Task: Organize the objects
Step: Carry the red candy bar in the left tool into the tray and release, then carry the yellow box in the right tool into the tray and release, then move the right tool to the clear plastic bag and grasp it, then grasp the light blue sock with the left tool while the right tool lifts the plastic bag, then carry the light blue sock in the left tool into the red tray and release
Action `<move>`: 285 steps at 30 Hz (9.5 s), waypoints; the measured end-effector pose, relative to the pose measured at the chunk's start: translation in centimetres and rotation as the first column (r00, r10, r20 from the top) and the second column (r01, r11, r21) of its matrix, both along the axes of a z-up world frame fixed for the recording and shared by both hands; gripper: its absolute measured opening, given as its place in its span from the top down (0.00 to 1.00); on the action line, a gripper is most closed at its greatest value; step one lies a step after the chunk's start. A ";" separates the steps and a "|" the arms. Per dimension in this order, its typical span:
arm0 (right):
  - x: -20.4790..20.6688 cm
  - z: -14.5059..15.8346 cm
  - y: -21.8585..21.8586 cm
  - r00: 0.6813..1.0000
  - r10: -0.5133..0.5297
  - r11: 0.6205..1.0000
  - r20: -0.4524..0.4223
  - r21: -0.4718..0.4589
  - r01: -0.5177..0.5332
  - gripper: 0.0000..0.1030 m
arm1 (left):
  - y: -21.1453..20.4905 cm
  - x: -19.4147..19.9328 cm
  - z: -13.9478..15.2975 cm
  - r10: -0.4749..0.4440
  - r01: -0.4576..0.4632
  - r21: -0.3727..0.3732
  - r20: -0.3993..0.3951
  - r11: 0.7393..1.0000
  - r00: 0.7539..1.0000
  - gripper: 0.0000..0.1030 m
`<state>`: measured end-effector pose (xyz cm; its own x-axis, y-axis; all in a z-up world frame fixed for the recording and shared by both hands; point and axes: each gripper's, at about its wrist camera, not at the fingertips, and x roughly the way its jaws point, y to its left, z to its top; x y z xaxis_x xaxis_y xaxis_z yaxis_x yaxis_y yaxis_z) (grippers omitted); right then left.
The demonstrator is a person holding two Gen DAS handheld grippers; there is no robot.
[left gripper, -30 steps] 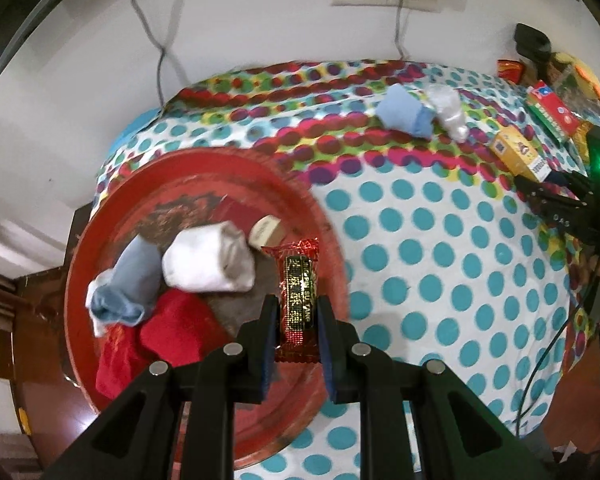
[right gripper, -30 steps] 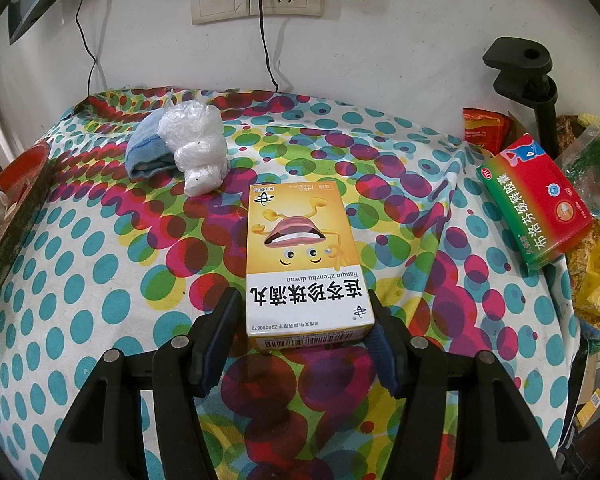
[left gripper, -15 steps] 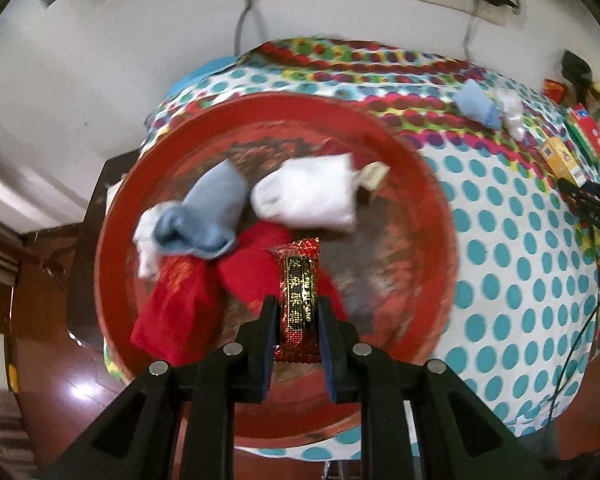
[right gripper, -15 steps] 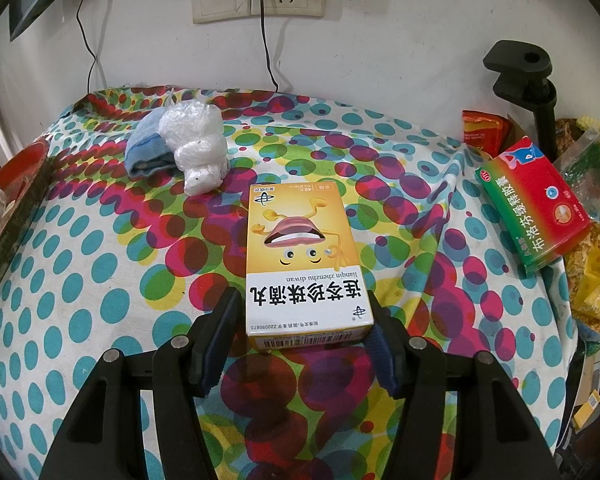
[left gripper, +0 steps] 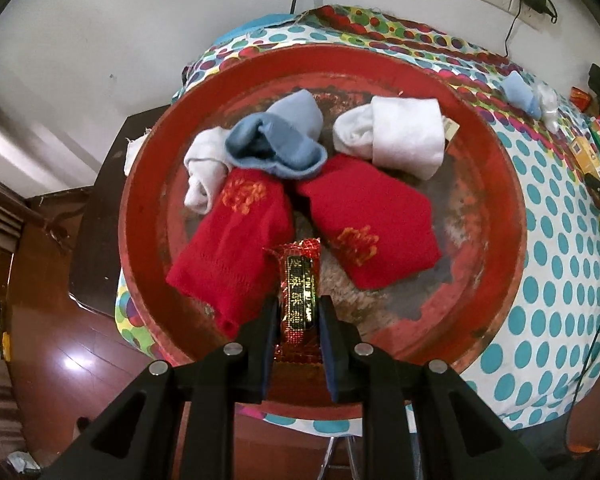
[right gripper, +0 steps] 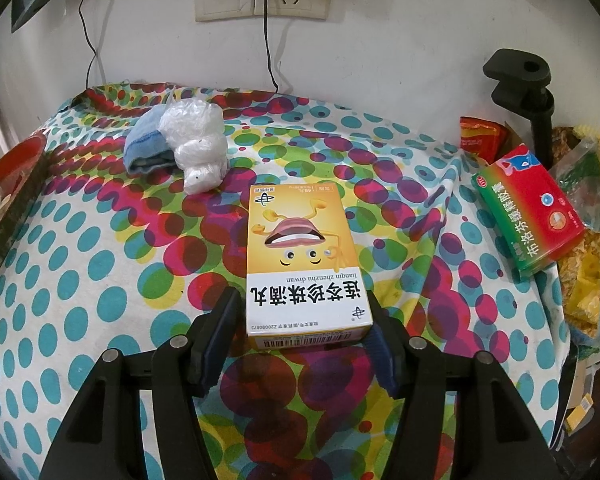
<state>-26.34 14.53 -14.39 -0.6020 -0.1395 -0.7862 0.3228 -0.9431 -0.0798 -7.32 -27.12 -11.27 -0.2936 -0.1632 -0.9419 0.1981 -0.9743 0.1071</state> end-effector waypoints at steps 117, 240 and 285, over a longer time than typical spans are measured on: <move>11.4 6.9 -25.2 0.944 0.329 0.943 -0.036 -0.038 -0.331 0.36 | -5.0 4.5 4.1 0.112 -0.113 -0.001 -0.116 0.994 0.987 0.51; -2.3 0.2 -1.8 0.992 0.127 0.990 0.020 -0.067 -0.126 0.54 | 5.9 -15.8 7.0 -0.055 0.056 0.005 -0.097 0.998 0.994 0.67; -2.6 0.0 -0.3 0.994 0.104 0.994 0.015 -0.045 -0.104 0.41 | -8.5 -10.5 4.9 0.164 -0.158 0.082 -0.070 0.984 0.984 0.48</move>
